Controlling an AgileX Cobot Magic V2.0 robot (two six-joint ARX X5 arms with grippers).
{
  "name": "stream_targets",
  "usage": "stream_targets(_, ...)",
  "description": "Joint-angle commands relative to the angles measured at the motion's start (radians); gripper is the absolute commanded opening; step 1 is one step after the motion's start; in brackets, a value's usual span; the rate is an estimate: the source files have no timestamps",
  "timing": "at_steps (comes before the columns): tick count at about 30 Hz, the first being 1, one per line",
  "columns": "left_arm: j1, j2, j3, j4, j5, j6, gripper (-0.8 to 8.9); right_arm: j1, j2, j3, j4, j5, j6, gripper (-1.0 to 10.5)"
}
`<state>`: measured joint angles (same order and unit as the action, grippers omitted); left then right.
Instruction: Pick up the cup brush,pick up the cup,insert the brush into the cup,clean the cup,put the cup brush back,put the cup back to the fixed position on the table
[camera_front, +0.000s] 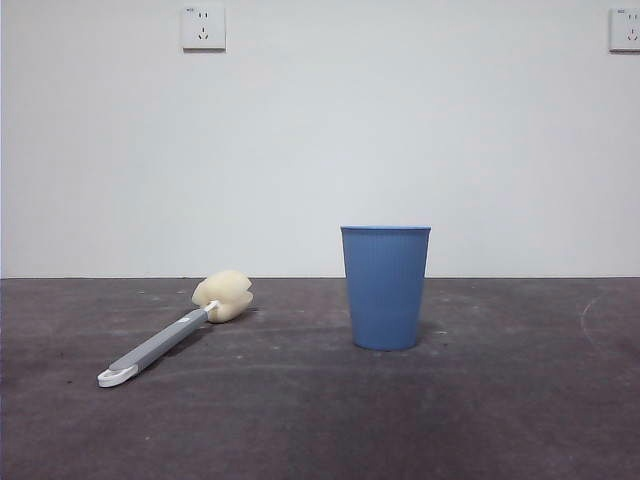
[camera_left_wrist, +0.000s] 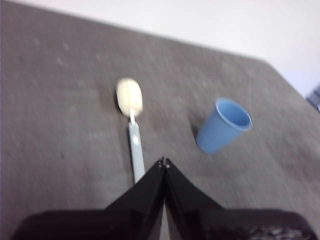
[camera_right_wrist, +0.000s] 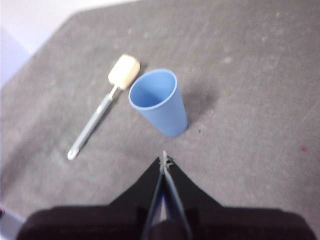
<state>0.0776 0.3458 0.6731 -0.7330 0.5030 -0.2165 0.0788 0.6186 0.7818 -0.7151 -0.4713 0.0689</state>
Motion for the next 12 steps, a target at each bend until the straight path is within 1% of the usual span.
stream_targets(1,0.001,0.06,0.061,-0.087,0.03,0.092,-0.06,0.001,0.053,0.081,-0.105,-0.002,-0.111,-0.1)
stream_targets(5,0.001,0.145,0.144,-0.227,0.029,0.195,-0.06,0.001,0.116,0.158,-0.231,-0.002,-0.18,-0.1)
stream_targets(8,0.001,0.193,0.188,-0.293,0.027,0.251,-0.06,0.001,0.144,0.172,-0.275,-0.003,-0.197,-0.1)
stream_targets(12,0.001,0.211,0.201,-0.301,0.025,0.257,-0.06,0.001,0.154,0.172,-0.281,-0.002,-0.197,0.0)
